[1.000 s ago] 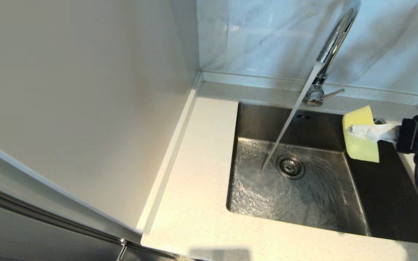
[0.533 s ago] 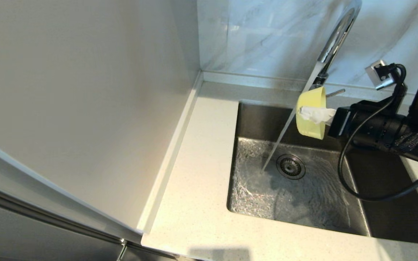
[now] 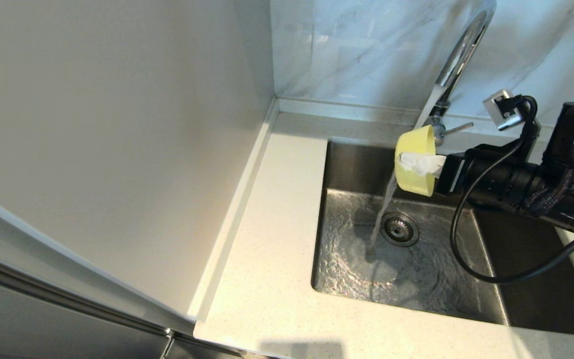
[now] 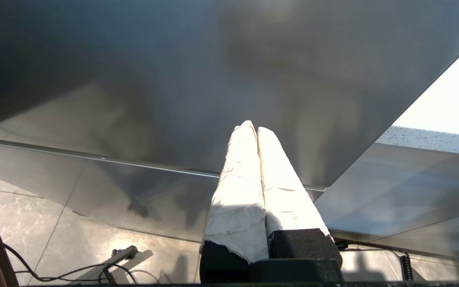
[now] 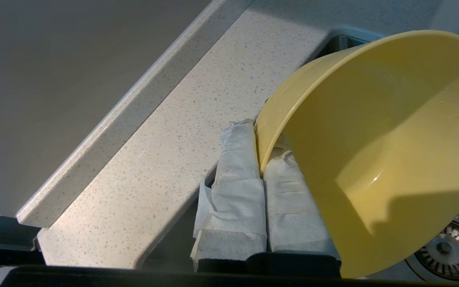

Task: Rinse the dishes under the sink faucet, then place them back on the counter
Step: Rinse the bowl

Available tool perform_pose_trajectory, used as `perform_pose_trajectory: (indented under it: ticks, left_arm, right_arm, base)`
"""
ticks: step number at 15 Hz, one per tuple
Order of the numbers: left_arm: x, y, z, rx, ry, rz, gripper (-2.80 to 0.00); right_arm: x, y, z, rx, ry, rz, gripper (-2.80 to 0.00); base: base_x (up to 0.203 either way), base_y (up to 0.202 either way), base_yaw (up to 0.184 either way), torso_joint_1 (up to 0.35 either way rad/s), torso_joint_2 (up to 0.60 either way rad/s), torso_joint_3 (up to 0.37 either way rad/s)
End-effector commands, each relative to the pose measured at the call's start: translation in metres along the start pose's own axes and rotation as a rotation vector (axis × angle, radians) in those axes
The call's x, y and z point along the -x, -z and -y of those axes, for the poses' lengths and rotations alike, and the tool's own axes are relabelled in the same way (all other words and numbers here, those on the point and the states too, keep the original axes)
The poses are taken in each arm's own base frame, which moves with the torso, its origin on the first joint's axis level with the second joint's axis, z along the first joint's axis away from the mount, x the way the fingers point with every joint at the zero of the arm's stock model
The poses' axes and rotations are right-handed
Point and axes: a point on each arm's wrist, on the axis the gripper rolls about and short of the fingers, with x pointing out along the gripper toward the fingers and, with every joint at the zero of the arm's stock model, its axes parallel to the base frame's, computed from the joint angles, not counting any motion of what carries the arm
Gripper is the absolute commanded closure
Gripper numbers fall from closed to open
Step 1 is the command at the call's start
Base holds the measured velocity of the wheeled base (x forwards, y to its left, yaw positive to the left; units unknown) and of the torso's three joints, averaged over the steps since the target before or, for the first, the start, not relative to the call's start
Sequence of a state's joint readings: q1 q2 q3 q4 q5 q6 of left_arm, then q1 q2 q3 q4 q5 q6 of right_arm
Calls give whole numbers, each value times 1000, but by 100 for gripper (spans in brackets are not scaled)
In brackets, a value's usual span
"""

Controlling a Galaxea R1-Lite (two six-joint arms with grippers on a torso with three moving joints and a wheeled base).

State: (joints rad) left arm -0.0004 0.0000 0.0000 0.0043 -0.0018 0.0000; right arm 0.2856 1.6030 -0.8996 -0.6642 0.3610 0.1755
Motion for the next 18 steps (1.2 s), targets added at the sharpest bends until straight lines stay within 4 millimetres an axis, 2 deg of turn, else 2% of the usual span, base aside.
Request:
perform_pose_trajectory:
  ticks: [1, 4, 13, 18]
  left_arm:
    - [0, 0, 0, 0, -1, 0, 0]
    - [0, 0, 0, 0, -1, 0, 0]
    - [0, 0, 0, 0, -1, 0, 0]
    - [0, 0, 0, 0, -1, 0, 0]
  right_arm:
    - [-4, 0, -7, 2, -12, 2, 0]
    - [-14, 8, -11, -2, -15, -20, 0]
    - [-51, 27, -2, 0, 30, -70, 0]
    - [-50, 26, -2, 3, 51, -64, 0]
  base:
    - [0, 0, 0, 0, 0, 0]
    - [0, 0, 0, 0, 0, 0]
    - [0, 0, 0, 0, 0, 0]
    - [0, 0, 0, 0, 0, 0]
